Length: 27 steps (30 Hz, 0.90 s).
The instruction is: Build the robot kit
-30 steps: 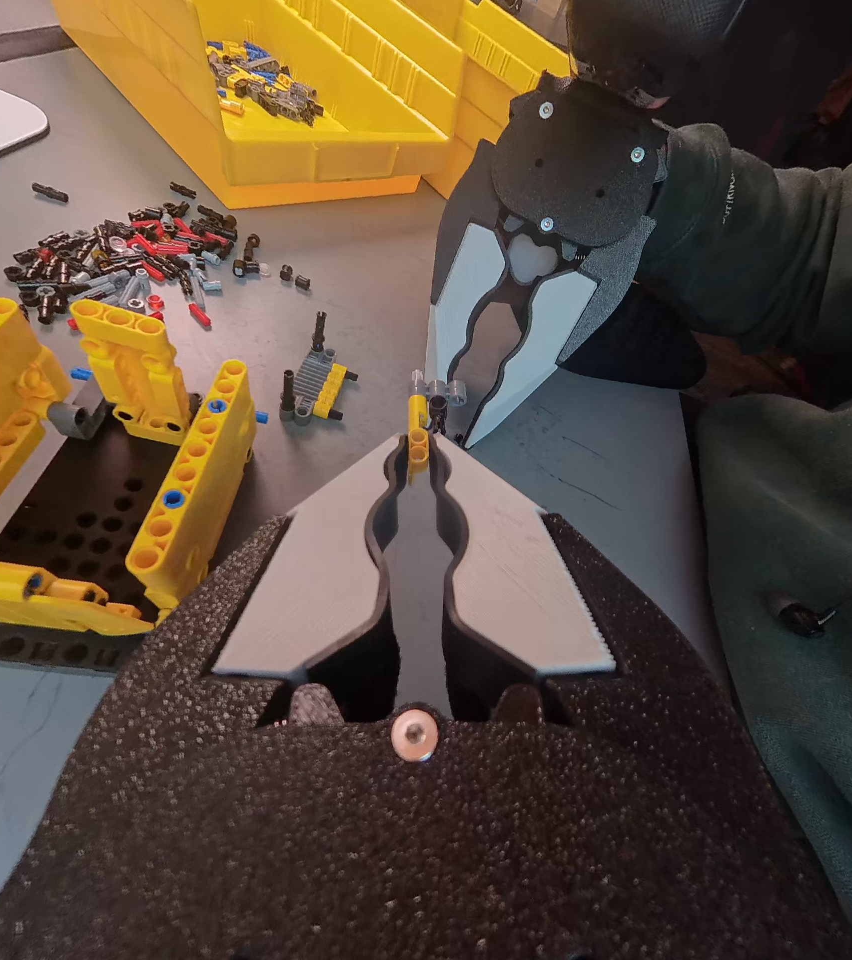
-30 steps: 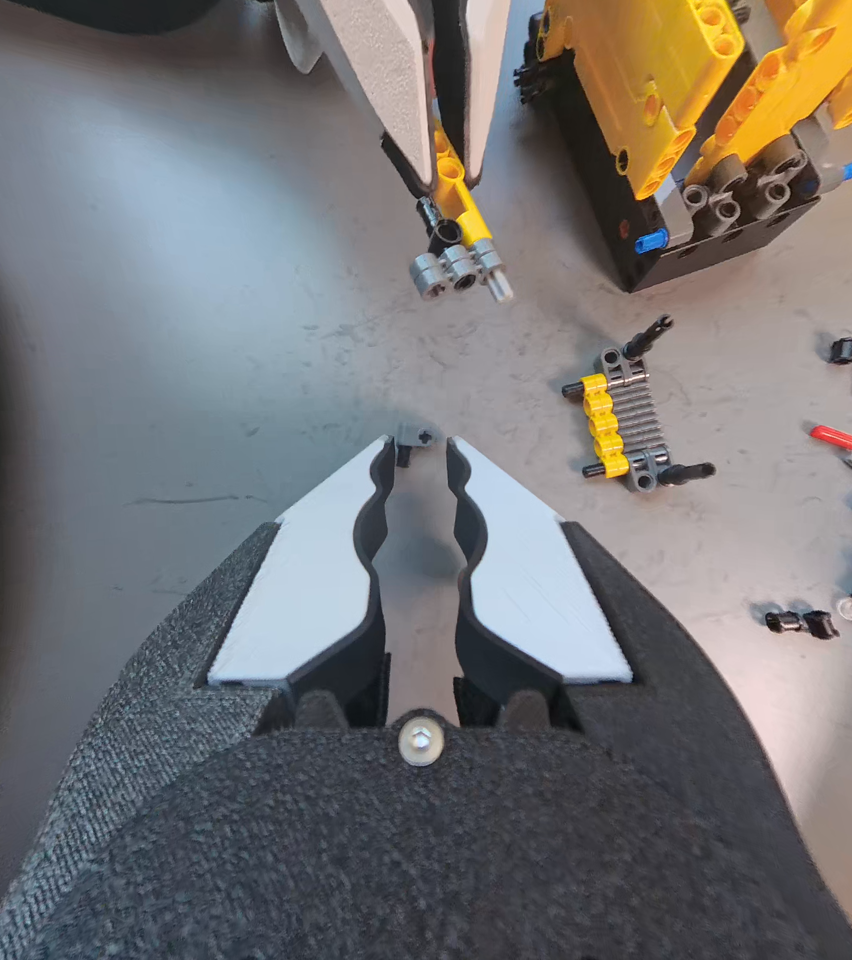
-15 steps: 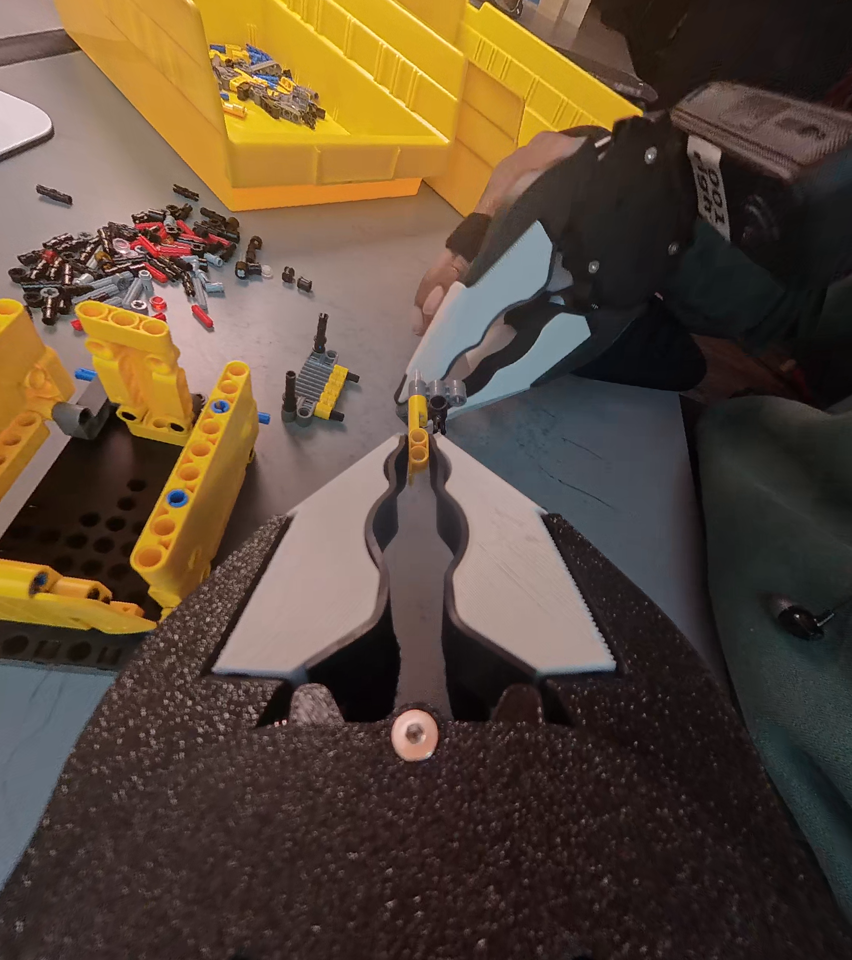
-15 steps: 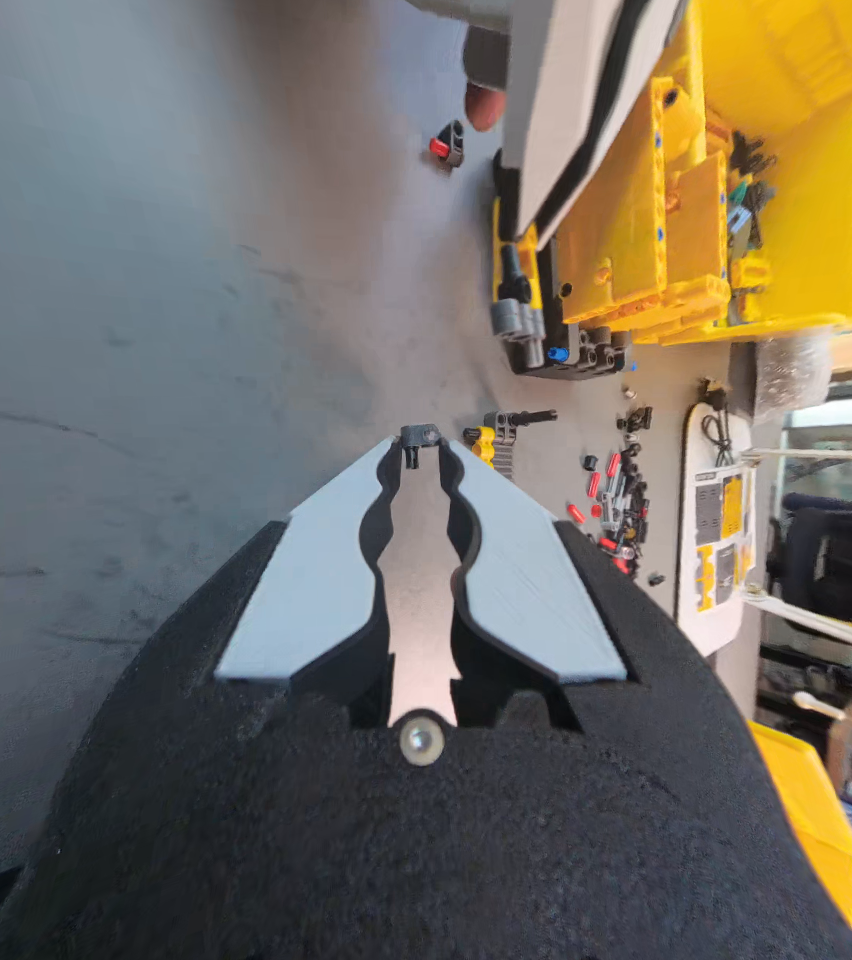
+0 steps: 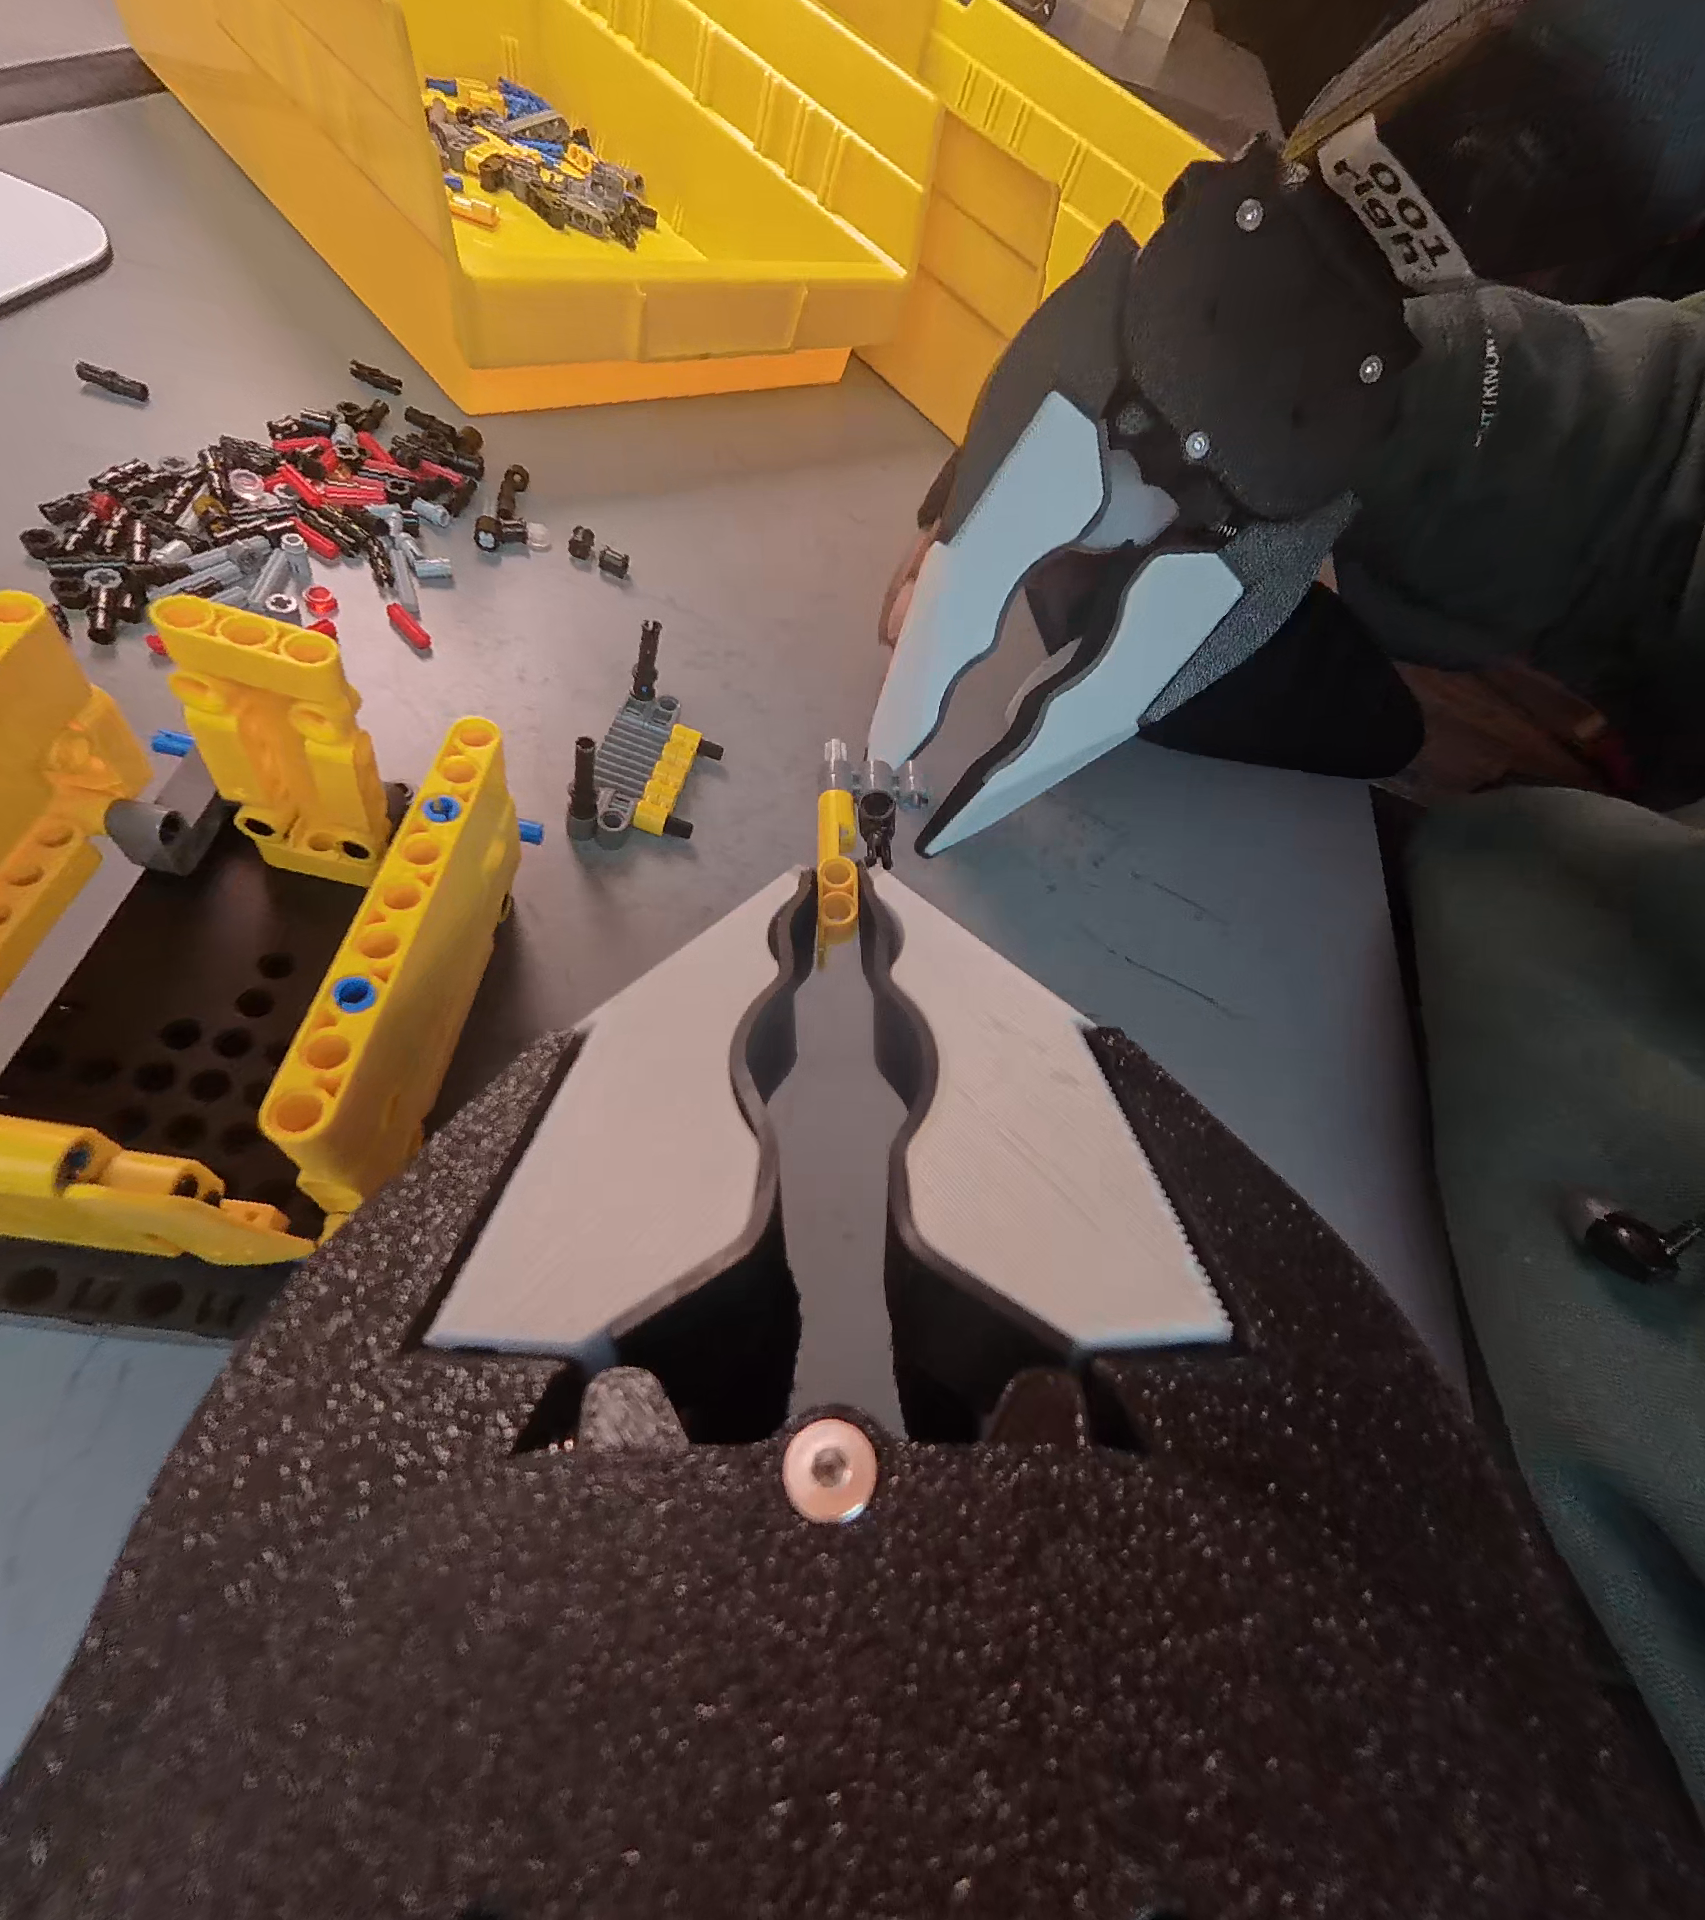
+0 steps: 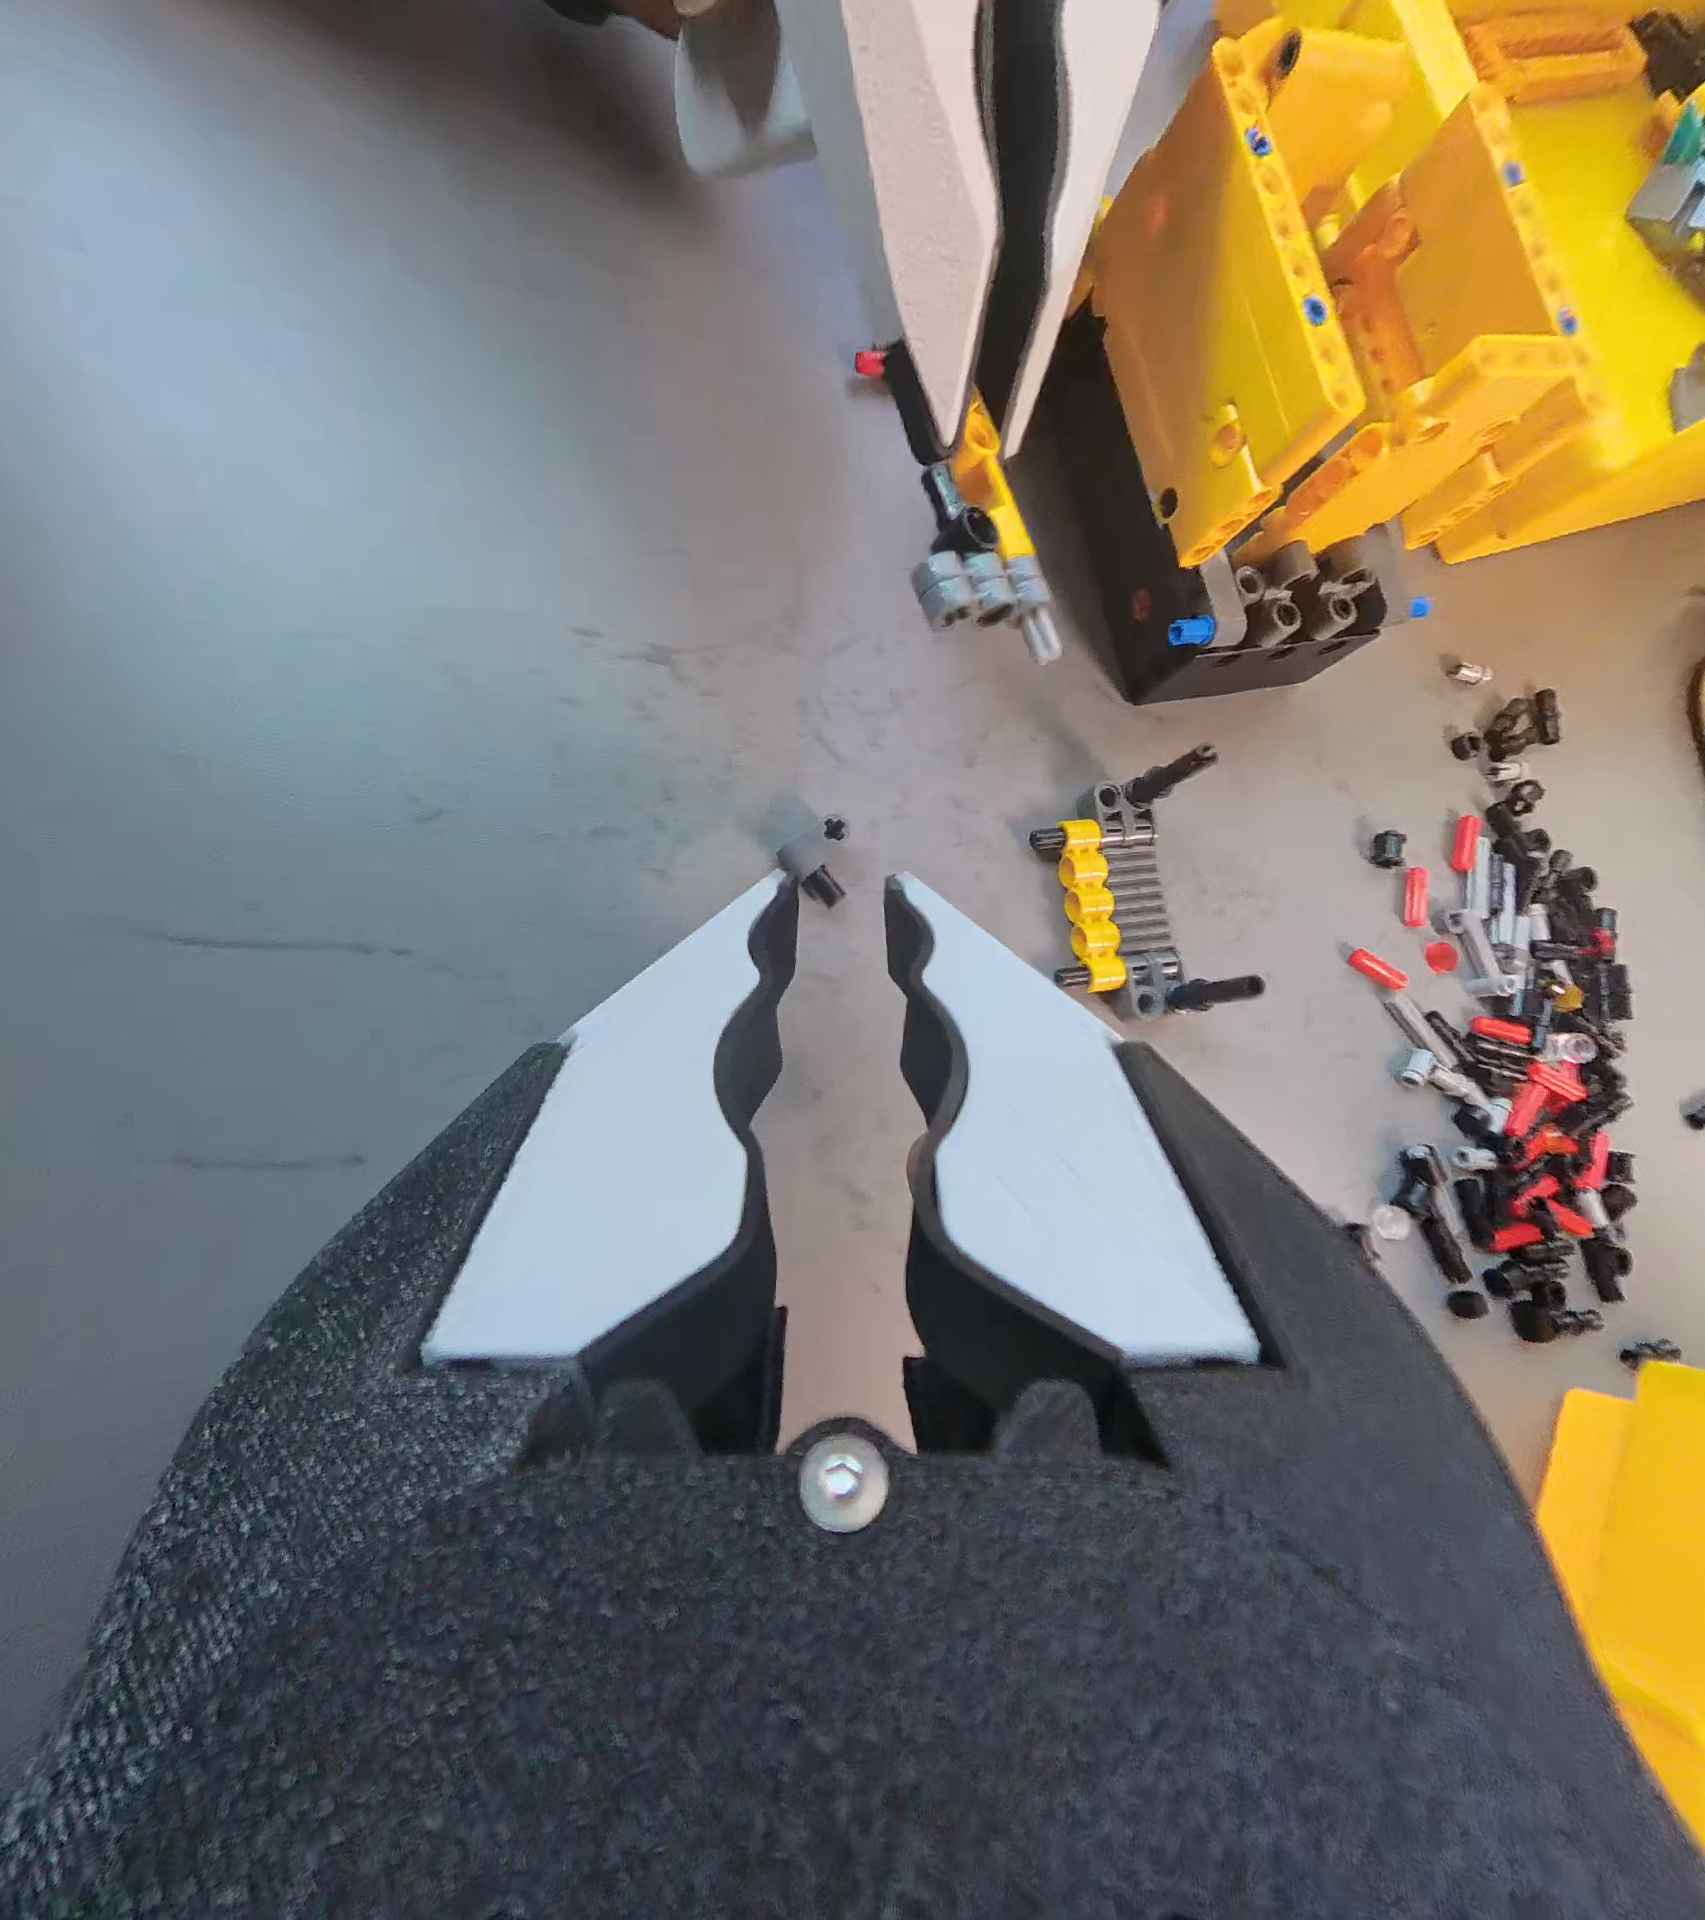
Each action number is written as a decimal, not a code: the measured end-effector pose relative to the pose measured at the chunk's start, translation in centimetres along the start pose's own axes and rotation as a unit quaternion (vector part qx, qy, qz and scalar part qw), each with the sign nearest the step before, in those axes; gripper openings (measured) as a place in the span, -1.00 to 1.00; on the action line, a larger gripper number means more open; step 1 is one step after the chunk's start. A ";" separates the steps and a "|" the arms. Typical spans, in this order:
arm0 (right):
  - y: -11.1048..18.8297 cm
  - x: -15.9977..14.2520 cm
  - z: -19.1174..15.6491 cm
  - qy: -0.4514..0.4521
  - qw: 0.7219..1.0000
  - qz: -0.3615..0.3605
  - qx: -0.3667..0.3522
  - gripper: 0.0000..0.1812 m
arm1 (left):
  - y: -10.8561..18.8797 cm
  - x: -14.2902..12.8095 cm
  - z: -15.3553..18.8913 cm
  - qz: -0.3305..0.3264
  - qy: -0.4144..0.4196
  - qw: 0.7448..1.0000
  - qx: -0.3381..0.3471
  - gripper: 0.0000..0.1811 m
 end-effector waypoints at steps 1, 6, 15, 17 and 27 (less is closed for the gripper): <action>-0.4 0.1 -0.1 -0.003 1.000 -0.009 0.010 -0.82 | 0.0 0.0 -0.1 0.001 0.002 1.000 0.001 -0.93; -1.7 0.5 -0.2 -0.029 0.999 -0.008 0.024 -0.79 | 0.1 0.1 0.0 0.002 0.003 1.000 -0.002 -0.93; -1.5 1.2 1.0 -0.084 0.992 0.029 0.084 -0.93 | 0.2 0.1 -0.1 0.002 0.005 1.000 -0.003 -0.93; -1.0 1.3 1.2 -0.082 0.992 0.052 0.080 -0.93 | 0.2 0.1 -0.1 -0.001 0.007 1.000 -0.006 -0.93; 1.0 -0.2 1.7 -0.103 0.990 0.094 0.034 -0.92 | -1.7 -1.7 0.1 -0.105 -0.004 0.994 -0.004 -0.93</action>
Point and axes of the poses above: each gripper's, where its closed fingertips meet, y back along the fingers, x out of its top, z = x × y across the jaws, the point moved 10 cm from there along y, back along the fingers, and after that the axes turned 7 degrees about y, right-handed, at the moved point
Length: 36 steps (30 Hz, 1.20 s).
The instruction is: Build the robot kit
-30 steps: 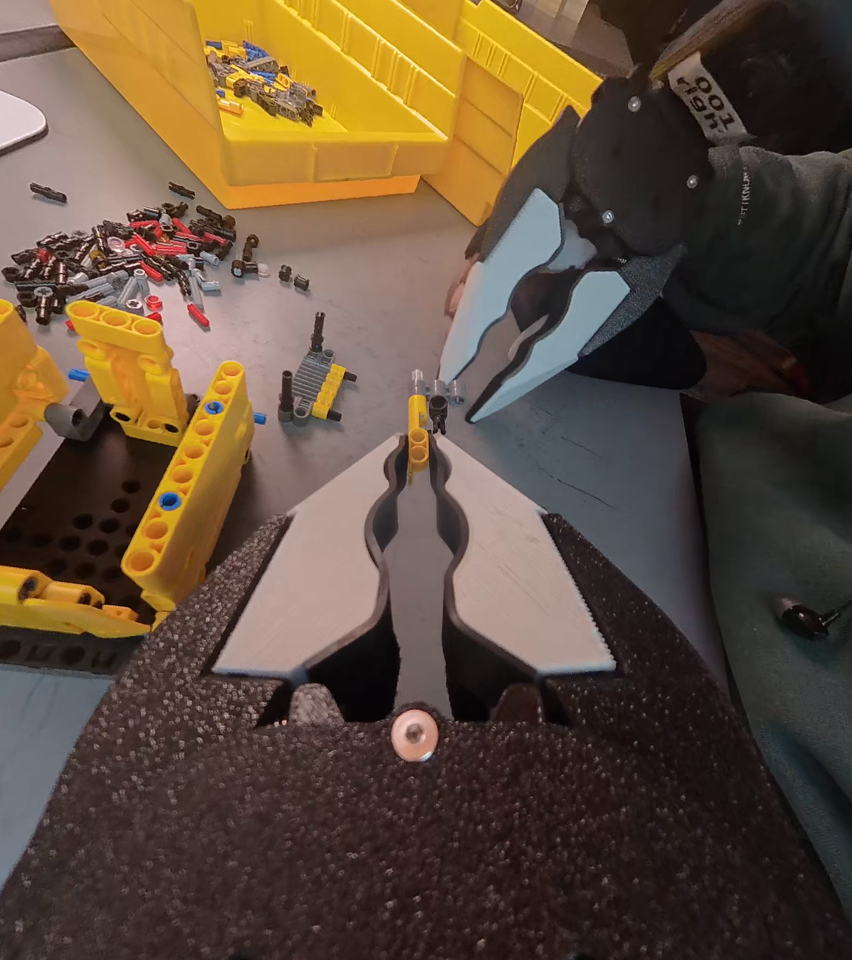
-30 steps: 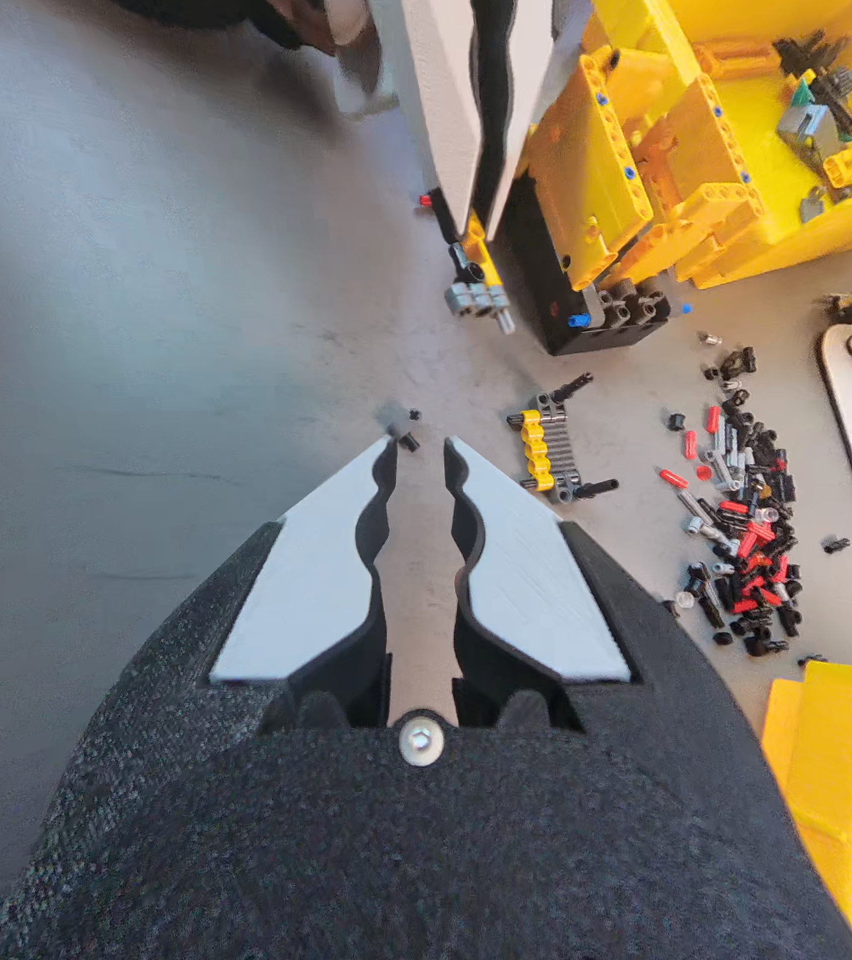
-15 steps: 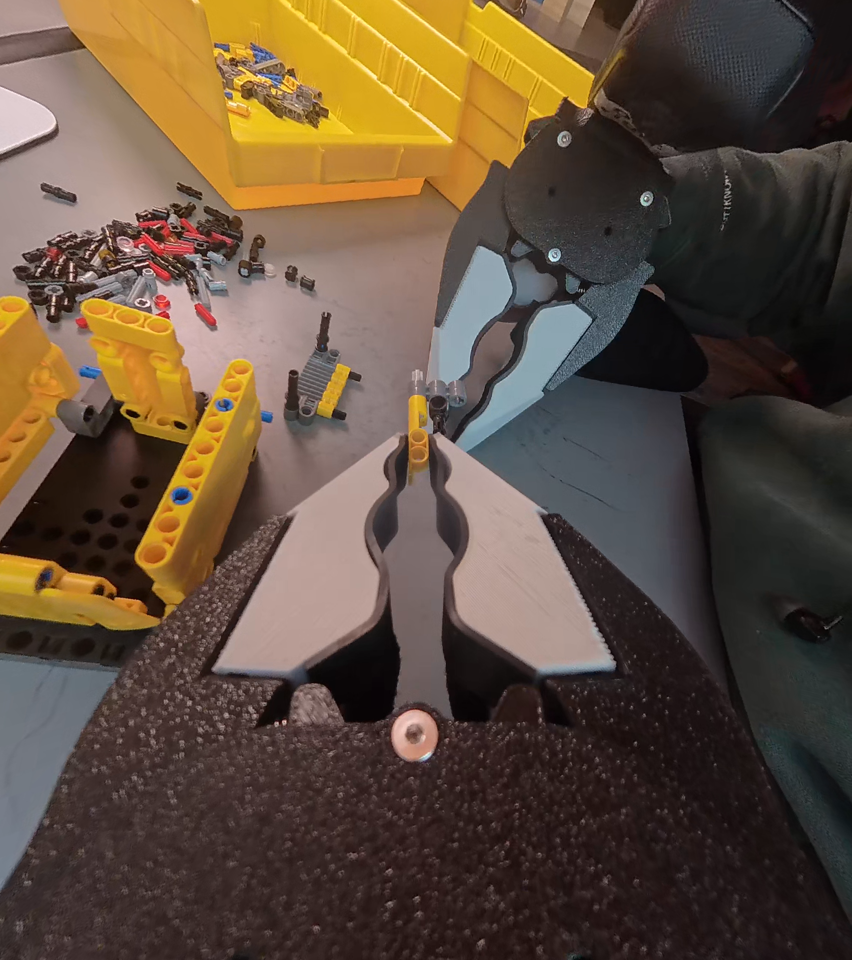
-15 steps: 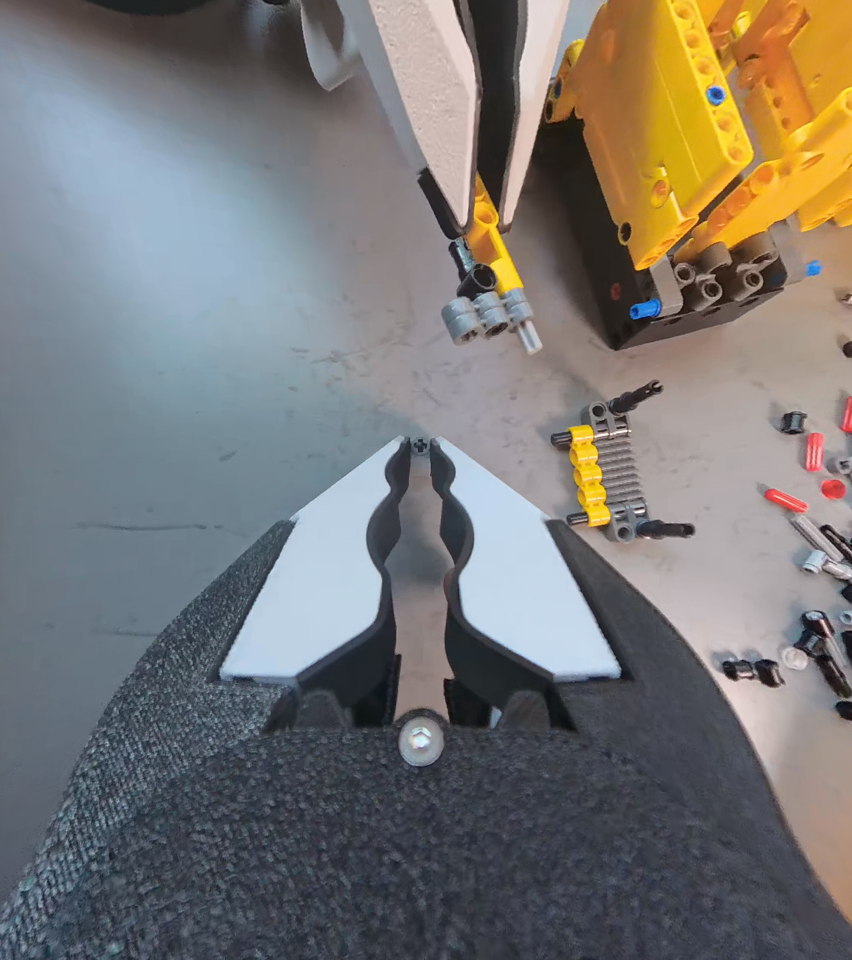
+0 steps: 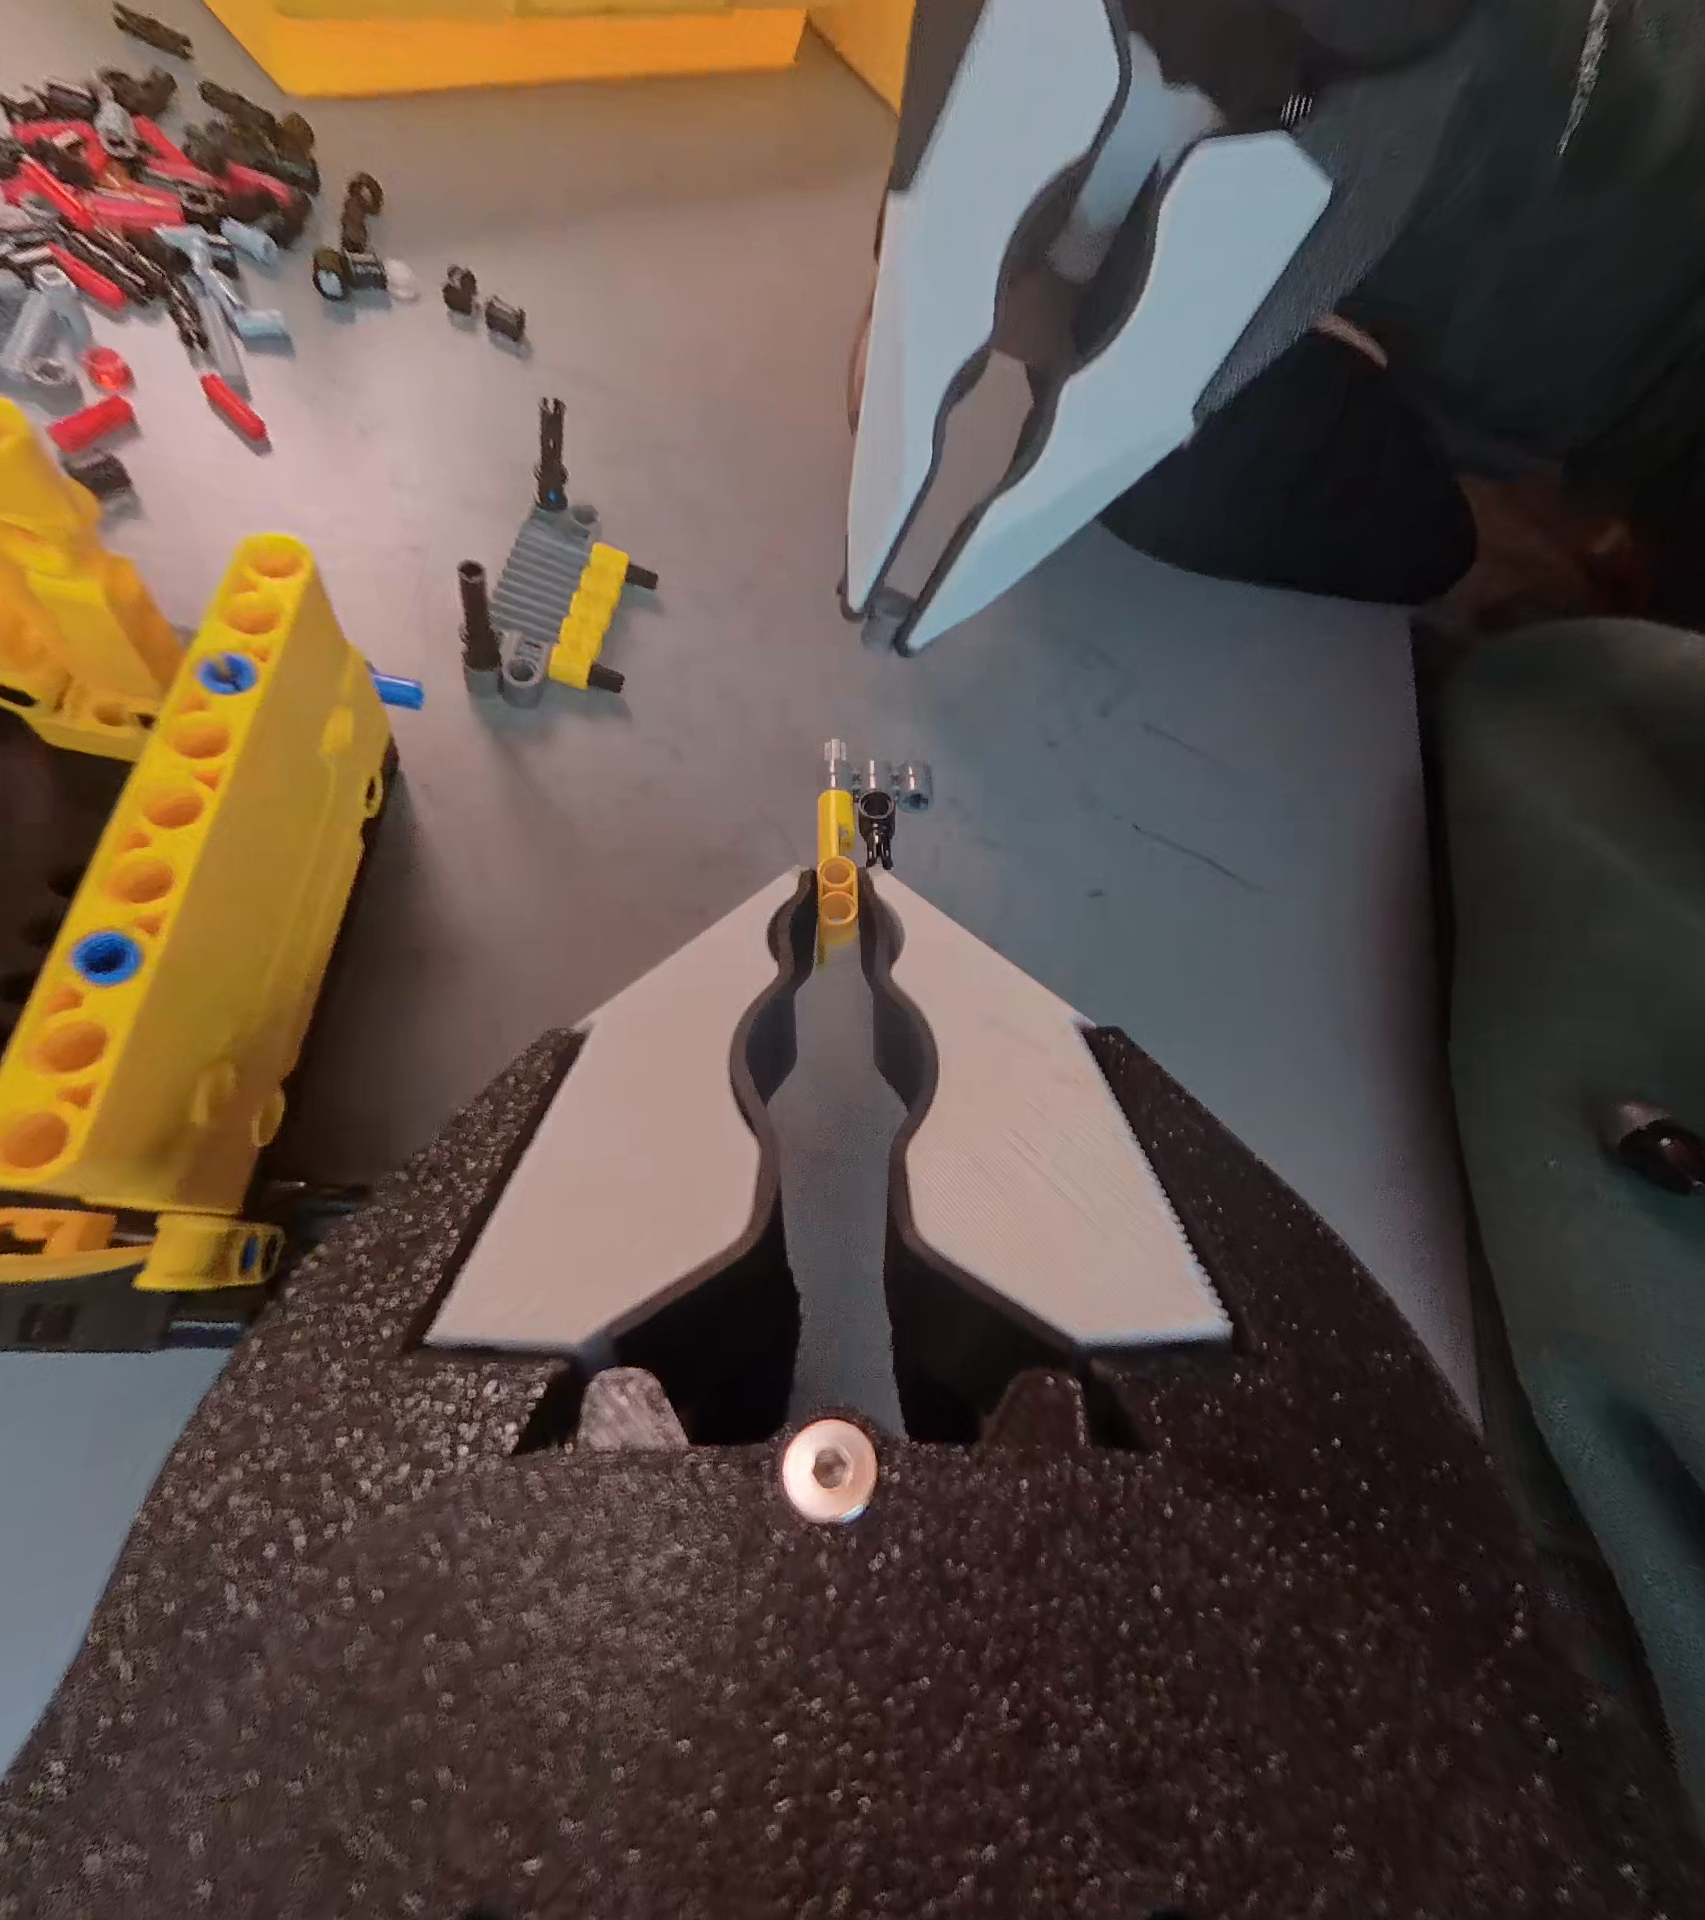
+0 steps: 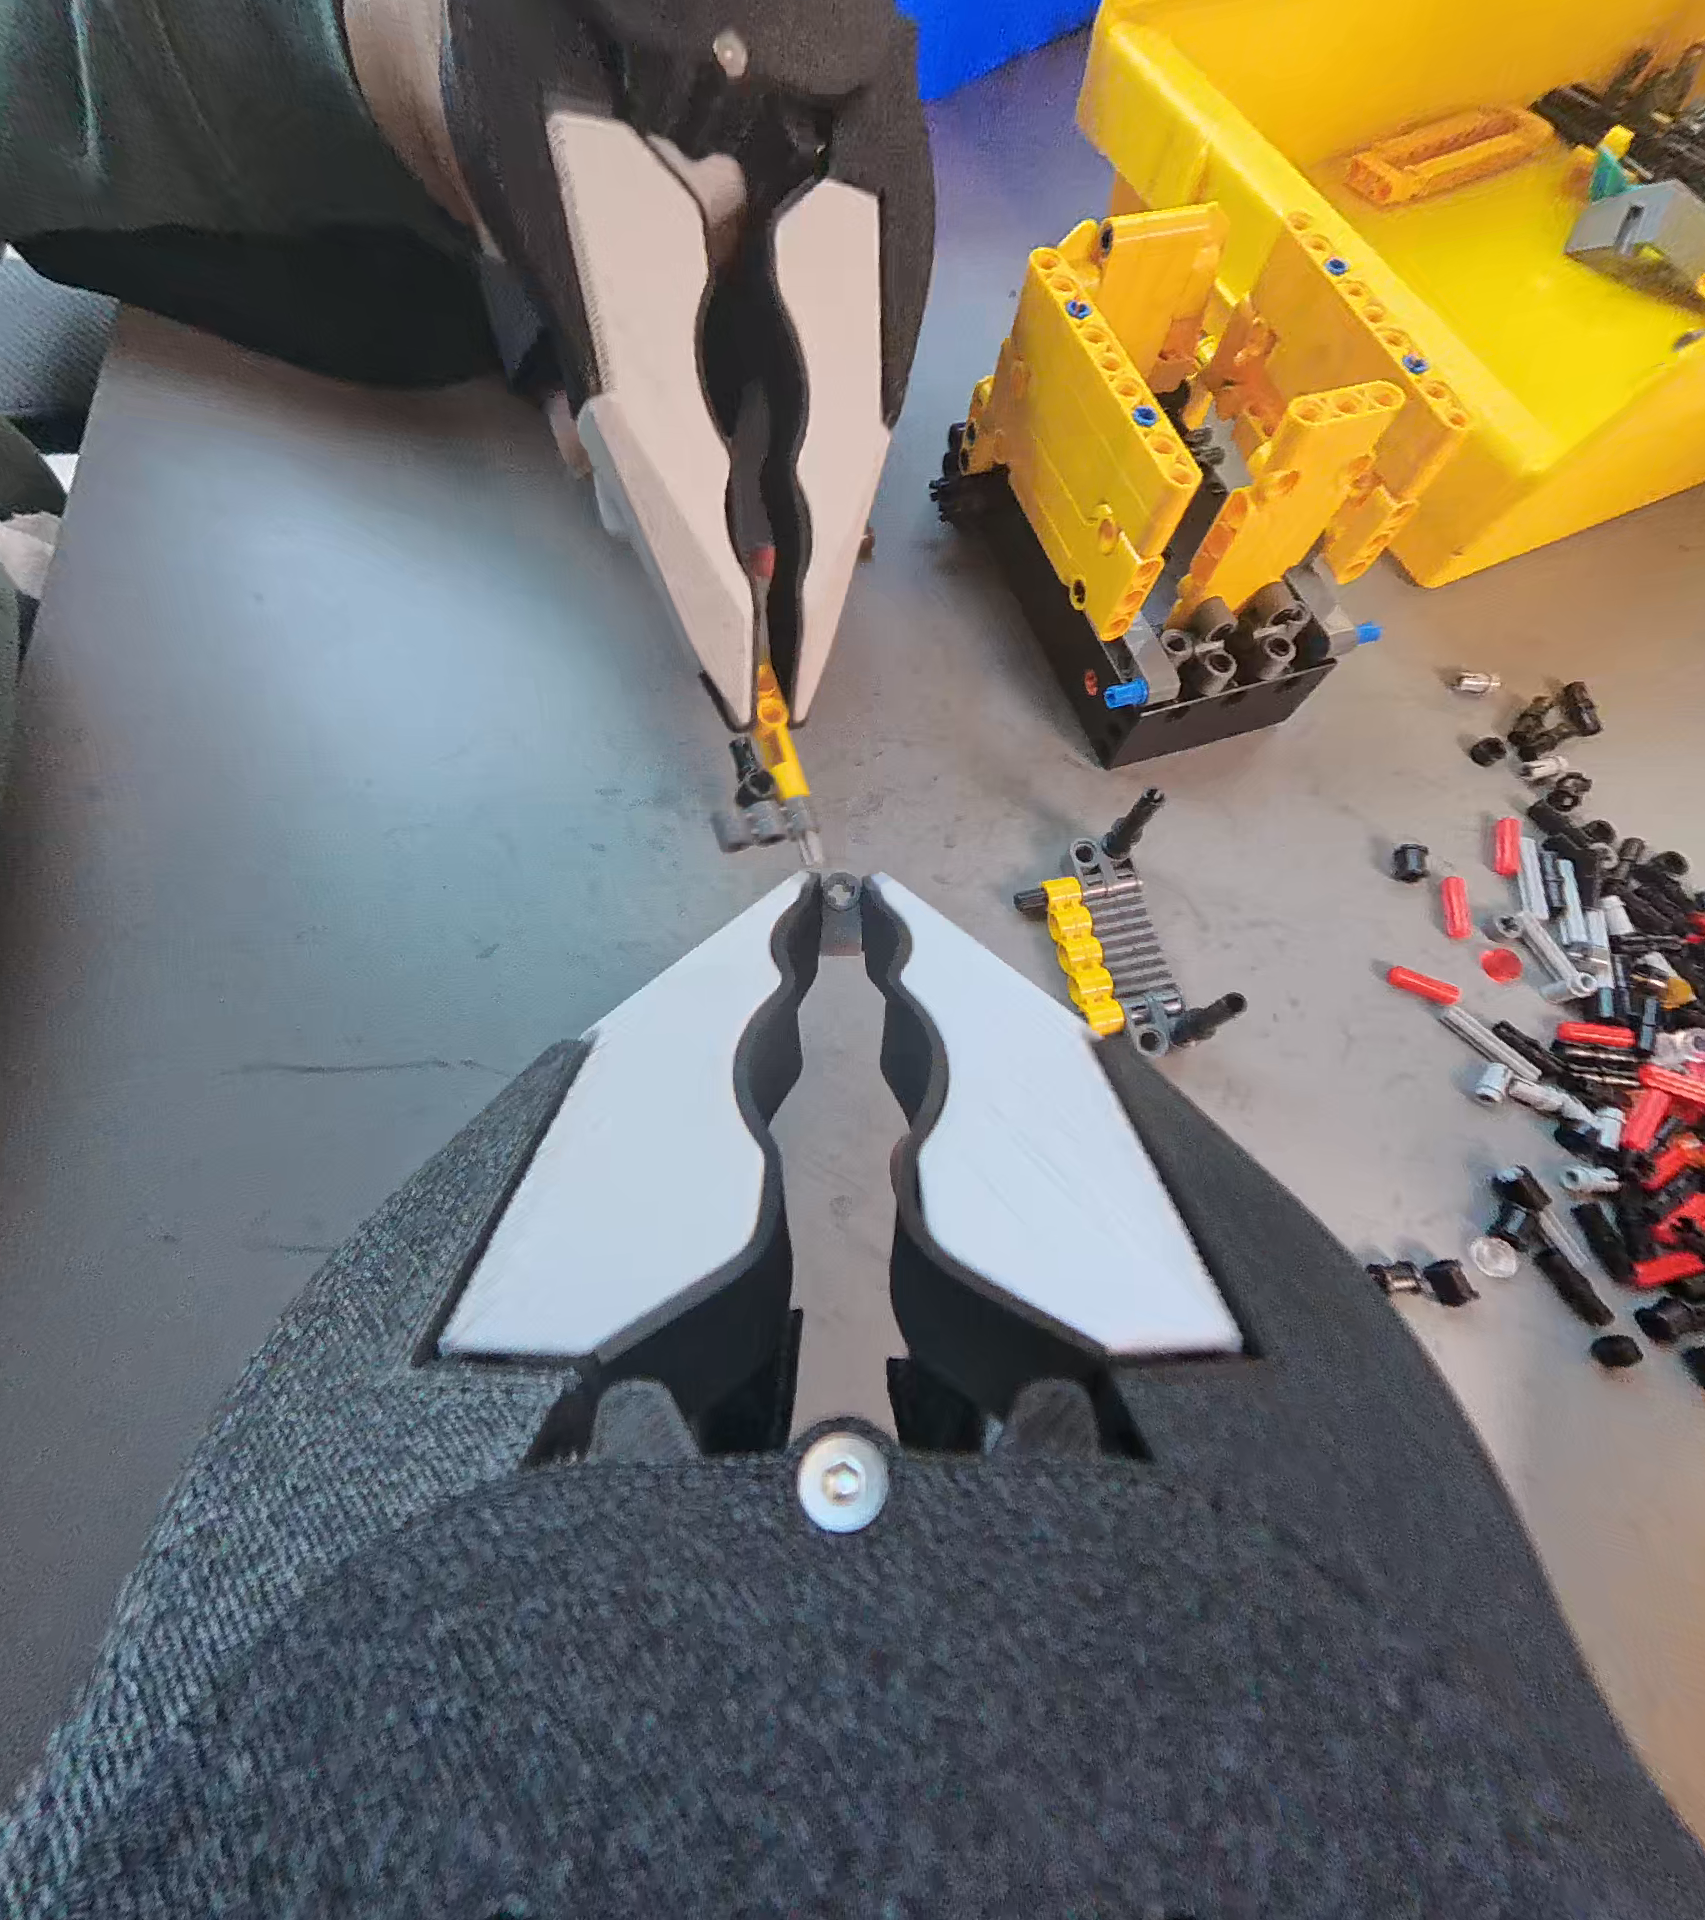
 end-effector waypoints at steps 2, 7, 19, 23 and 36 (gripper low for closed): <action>0.2 -0.2 0.2 -0.007 1.000 0.010 -0.010 -0.92 | -0.5 -0.3 0.1 -0.026 -0.019 0.999 0.019 -0.93; -0.1 -0.3 0.5 -0.012 0.999 0.027 -0.024 -0.92 | -1.1 -0.7 0.7 -0.057 -0.095 0.992 0.060 -0.93; -0.4 -0.4 0.8 -0.018 0.998 0.044 -0.033 -0.92 | -1.1 -0.8 0.9 -0.068 -0.116 0.989 0.059 -0.81; 0.1 -0.2 1.0 -0.020 0.996 0.071 -0.040 -0.92 | -0.2 -0.3 0.8 -0.037 -0.088 0.995 0.026 -0.73; 1.5 2.4 -0.1 0.025 0.974 0.211 -0.082 -0.93 | 2.7 1.7 -0.6 0.182 0.131 0.961 -0.164 -0.70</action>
Point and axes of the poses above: each gripper's, where its closed fingertips meet, y back along the fingers, x out of its top, z = x × y across the jaws, the point moved 10 cm from there along y, back along the fingers, and after that the axes turned 7 degrees about y, right-handed, at the moved point
